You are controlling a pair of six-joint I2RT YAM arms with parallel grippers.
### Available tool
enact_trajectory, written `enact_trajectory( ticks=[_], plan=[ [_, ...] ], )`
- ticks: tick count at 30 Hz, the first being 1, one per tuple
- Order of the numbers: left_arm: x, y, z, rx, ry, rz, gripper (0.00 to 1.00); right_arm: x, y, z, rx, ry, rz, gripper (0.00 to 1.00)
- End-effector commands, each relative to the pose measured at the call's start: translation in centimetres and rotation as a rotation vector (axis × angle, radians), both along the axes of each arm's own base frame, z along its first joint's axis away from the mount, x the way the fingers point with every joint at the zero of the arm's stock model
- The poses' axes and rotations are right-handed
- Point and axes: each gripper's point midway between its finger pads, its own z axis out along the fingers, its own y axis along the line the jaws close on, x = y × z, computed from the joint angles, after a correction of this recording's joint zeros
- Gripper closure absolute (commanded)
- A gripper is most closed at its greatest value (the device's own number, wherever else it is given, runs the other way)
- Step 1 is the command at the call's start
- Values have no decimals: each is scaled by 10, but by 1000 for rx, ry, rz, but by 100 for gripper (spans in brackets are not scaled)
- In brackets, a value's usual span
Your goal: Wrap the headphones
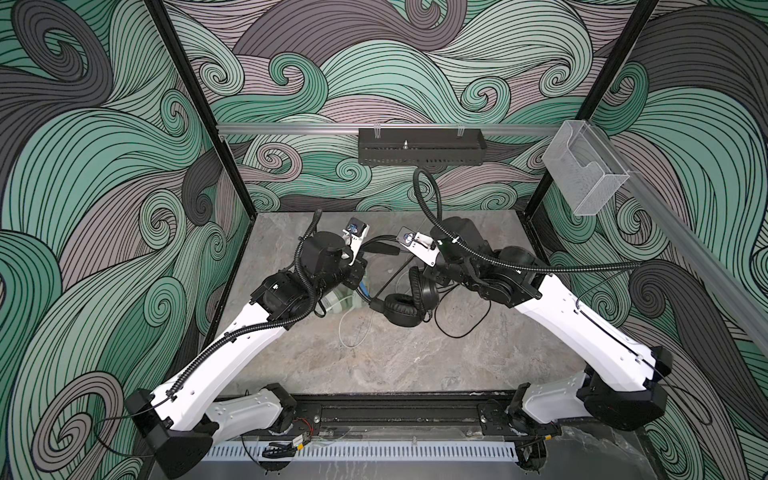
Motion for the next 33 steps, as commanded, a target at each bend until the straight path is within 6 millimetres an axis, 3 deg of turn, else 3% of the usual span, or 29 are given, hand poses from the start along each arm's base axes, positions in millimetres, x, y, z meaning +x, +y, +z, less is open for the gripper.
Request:
enact_trajectory(
  ticks=[1, 8, 12, 16, 25, 30, 33],
  plan=[
    [-20, -5, 28, -75, -3, -72, 100, 9, -22, 33, 211, -66, -82, 91],
    [-27, -13, 56, -146, 1, -118, 100, -6, -9, 30, 493, -36, 85, 68],
    [-29, -16, 78, -203, -5, -121, 100, -11, -2, 22, 586, 43, 131, 63],
    [-32, -20, 103, -267, 0, -130, 100, -15, 5, 20, 741, 119, 188, 52],
    [-39, -32, 159, -431, 24, -171, 100, -8, 9, 10, 922, 215, 208, 44],
    [-35, -31, 170, -465, 43, -136, 100, -12, -2, 9, 933, 226, 198, 40],
    [-33, -29, 170, -444, 57, -116, 100, -16, -26, 1, 887, 194, 134, 33]
  ],
)
